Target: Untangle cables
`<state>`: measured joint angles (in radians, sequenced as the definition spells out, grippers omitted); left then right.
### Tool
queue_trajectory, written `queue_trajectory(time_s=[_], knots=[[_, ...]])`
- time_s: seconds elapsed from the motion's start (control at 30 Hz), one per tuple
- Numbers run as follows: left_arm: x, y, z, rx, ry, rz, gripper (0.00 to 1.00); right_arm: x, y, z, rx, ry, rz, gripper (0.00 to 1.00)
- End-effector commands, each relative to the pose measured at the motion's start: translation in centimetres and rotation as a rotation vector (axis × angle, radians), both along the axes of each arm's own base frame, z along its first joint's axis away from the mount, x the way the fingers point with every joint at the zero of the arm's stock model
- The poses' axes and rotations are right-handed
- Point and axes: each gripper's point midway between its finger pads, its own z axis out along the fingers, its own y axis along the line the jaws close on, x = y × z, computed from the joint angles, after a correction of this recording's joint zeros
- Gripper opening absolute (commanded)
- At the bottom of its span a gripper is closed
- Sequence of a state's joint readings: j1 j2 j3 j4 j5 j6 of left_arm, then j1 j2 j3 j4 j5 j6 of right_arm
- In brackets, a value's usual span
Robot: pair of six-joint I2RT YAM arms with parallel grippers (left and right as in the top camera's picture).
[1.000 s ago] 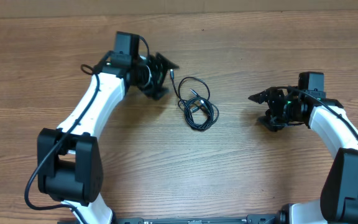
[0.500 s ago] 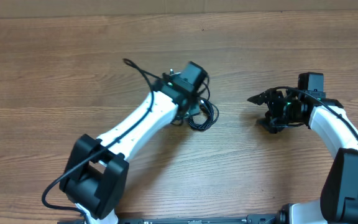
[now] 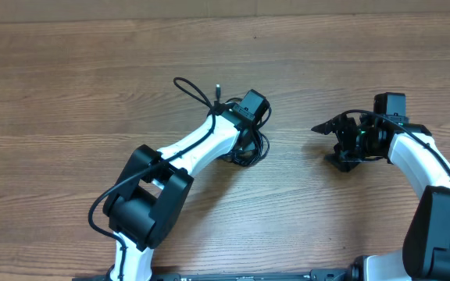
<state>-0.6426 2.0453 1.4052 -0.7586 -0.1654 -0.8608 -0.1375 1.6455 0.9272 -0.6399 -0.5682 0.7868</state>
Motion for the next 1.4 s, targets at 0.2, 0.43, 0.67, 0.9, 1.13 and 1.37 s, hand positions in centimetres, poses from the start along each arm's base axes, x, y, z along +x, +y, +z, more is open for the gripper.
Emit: queue_trajectory(time_s=[0.2, 0.43, 0.67, 0.9, 1.13, 1.37], knots=[[0.5, 0.9, 0.8, 0.007, 0.024, 0.009, 0.04, -0.4, -0.1, 0.4, -0.006, 0.009, 0.006, 0.82], [1.7, 0.5, 5.1, -0.075, 0.077, 0.039, 0.04, -2.7, 1.0, 0.4, 0.049, 0.093, 0.045, 0.82], [2.6, -1.7, 9.8, -0.267, 0.122, 0.046, 0.04, -2.7, 4.2, 3.4, 0.208, -0.182, 0.356, 0.81], [3.0, -1.4, 9.9, -0.288, 0.122, 0.032, 0.04, -1.6, 7.6, 6.7, 0.349, -0.404, 0.494, 0.79], [3.3, -1.5, 9.9, -0.267, 0.098, -0.091, 0.04, 0.2, 11.0, 7.6, 0.309, -0.531, 0.587, 0.74], [3.2, -1.5, 9.8, -0.224, 0.078, -0.155, 0.04, 3.0, 12.6, 6.4, 0.114, -0.570, 0.549, 0.73]])
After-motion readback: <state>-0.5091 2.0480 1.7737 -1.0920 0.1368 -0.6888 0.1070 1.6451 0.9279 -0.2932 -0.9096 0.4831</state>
